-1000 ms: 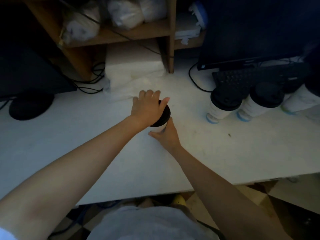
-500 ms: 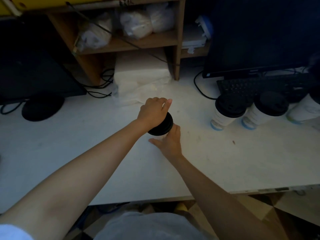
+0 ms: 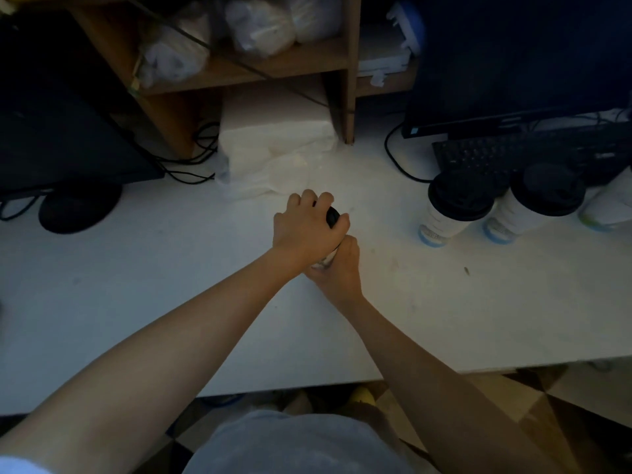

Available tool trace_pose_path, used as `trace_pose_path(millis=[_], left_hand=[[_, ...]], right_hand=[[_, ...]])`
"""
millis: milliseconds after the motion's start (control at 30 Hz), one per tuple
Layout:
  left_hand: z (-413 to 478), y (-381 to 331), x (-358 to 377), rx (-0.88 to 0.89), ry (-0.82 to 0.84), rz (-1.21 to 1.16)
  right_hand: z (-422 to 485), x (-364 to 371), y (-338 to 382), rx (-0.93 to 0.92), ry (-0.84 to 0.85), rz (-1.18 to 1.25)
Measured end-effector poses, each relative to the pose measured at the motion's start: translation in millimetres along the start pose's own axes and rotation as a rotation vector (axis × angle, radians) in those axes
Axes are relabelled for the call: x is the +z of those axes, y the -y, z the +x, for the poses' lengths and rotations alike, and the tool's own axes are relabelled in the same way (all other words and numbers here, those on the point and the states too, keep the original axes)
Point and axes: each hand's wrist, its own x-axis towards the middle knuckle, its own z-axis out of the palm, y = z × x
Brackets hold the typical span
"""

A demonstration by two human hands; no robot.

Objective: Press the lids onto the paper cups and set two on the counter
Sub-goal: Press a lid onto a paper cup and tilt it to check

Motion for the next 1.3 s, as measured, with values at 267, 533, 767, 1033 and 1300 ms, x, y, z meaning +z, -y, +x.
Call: trace_pose_path(millis=[267, 533, 767, 1033, 1300], left_hand=[[2.7, -1.6, 2.1, 0.030, -0.031, 0.058], [4.4, -2.0, 2.7, 0.039, -0.055, 0.073], [3.6, 0.3, -4.4, 0.077, 0.011, 0.053], [12.7, -21.3, -62.8, 0.335, 0.065, 0.102], [14.4, -50.2, -162.3, 0.514, -0.025, -0.098]], right_hand=[[20.6, -30.6, -1.1, 0.077, 0.427, 0.216], [19.7, -25.7, -3.6, 0.048, 0.402, 0.218], [15.5, -27.6, 11.0, 0.076, 0.372, 0.177], [11.7, -56.4, 70.3, 0.007, 0.121, 0.208], [24.3, -105.2, 158.2, -0.267, -0.104, 0.136]])
